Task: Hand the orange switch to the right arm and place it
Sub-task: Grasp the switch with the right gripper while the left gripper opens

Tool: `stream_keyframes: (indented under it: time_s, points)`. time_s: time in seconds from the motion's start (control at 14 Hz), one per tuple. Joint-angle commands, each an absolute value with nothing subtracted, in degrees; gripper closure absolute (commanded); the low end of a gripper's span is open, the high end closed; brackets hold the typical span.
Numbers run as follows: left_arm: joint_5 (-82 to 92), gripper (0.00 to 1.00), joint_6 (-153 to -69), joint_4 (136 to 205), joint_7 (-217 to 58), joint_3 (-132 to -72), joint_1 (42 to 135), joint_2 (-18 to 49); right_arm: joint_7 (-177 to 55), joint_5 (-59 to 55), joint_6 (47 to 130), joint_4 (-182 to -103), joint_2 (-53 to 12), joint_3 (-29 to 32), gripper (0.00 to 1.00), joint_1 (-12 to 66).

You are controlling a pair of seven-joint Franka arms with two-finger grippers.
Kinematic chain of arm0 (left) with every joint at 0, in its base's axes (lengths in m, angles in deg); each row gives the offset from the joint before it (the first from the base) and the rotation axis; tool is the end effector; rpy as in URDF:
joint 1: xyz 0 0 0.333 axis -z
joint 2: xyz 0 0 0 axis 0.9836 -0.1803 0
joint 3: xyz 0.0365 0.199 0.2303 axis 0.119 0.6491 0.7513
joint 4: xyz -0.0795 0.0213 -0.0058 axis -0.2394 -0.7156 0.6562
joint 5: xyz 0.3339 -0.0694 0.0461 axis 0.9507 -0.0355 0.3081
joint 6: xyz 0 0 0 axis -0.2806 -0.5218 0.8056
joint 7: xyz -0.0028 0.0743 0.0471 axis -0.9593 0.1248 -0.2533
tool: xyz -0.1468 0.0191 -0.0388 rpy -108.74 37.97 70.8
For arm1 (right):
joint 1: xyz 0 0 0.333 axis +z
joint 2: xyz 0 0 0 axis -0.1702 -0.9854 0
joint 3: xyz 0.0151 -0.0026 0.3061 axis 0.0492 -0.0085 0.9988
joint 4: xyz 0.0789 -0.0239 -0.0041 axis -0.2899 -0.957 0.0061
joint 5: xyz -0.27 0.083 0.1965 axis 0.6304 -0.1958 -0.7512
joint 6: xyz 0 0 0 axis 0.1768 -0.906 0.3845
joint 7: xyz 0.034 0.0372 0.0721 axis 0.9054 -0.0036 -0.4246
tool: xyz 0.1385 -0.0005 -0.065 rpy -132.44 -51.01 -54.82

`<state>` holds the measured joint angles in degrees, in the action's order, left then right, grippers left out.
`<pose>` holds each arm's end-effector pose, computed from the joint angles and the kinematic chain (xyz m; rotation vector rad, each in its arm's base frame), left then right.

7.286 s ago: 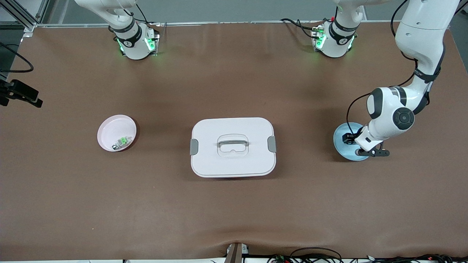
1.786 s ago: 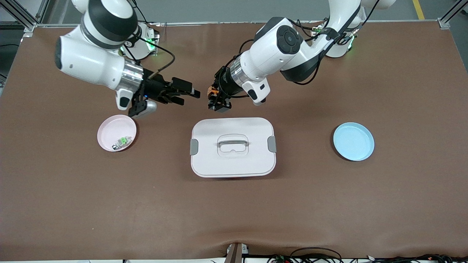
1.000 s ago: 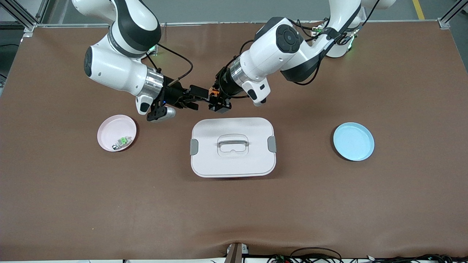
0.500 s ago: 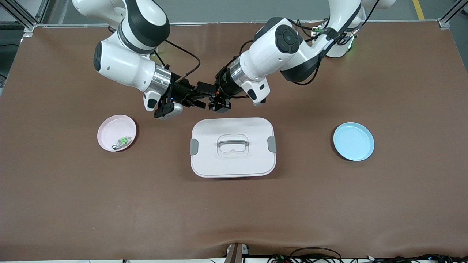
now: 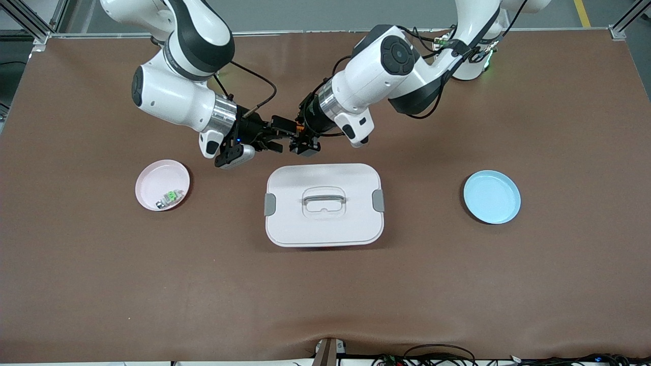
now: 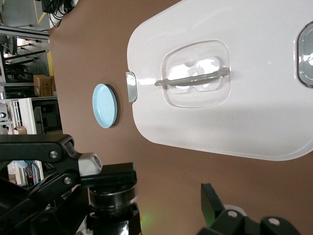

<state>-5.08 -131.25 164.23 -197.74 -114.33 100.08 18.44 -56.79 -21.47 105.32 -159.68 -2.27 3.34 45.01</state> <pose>0.4438 -0.4969 0.4379 1.8763 1.8696 -0.6131 0.4610 0.3357 0.4200 -2.3417 0.0676 0.0318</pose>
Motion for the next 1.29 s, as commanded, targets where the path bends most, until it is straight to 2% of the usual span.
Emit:
stream_keyframes:
  time_s: [0.0,0.21,0.29,0.36,0.5,0.57,0.64,1.0,1.07,1.14,1.21]
  points:
    - [-4.55,0.81,-131.52,163.26,-197.13,-114.39,100.27,18.36,-58.01,-22.74,105.12,-161.04,-1.53,3.46,0.00,44.69]
    - [-4.55,0.81,-131.52,163.26,-197.13,-114.39,100.27,18.36,-58.54,-22.74,103.72,-161.04,-1.27,3.28,0.00,44.52]
    - [-4.55,0.81,-131.52,163.26,-197.13,-114.39,100.27,18.36,-58.54,-22.74,102.67,-160.96,-1.09,3.28,0.09,43.91]
    - [-4.55,0.81,-131.52,163.26,-197.13,-114.39,100.27,18.36,-58.62,-22.74,101.35,-160.87,-0.92,3.19,0.21,43.38]
    - [-4.55,0.81,-131.61,163.09,-197.21,-114.39,100.18,18.36,-58.19,-22.74,99.06,-160.52,-0.57,3.19,0.69,42.23]
    - [-4.47,0.81,-131.61,163.00,-197.13,-114.39,100.18,18.10,-57.84,-22.74,98.53,-160.43,-0.39,3.19,0.89,42.06]
    - [-4.38,0.80,-131.61,163.00,-197.13,-114.39,100.09,18.09,-57.75,-22.74,98.52,-160.17,-0.39,3.11,1.00,41.79]
    - [-4.29,0.78,-131.61,163.00,-197.13,-114.39,100.09,18.09,-57.22,-22.74,98.61,-159.46,-0.65,3.19,1.00,41.79]
    - [-4.29,0.72,-131.61,162.91,-197.13,-114.39,100.09,18.09,-57.22,-22.74,98.61,-159.46,-0.65,3.19,1.00,41.79]
    - [-4.29,0.60,-131.61,162.91,-197.13,-114.39,99.92,18.18,-57.22,-22.74,98.61,-159.46,-0.57,3.19,1.00,41.79]
    - [-4.46,0.37,-131.61,162.82,-197.21,-114.30,99.74,18.27,-57.22,-22.74,98.61,-159.11,-0.65,3.19,1.00,41.79]
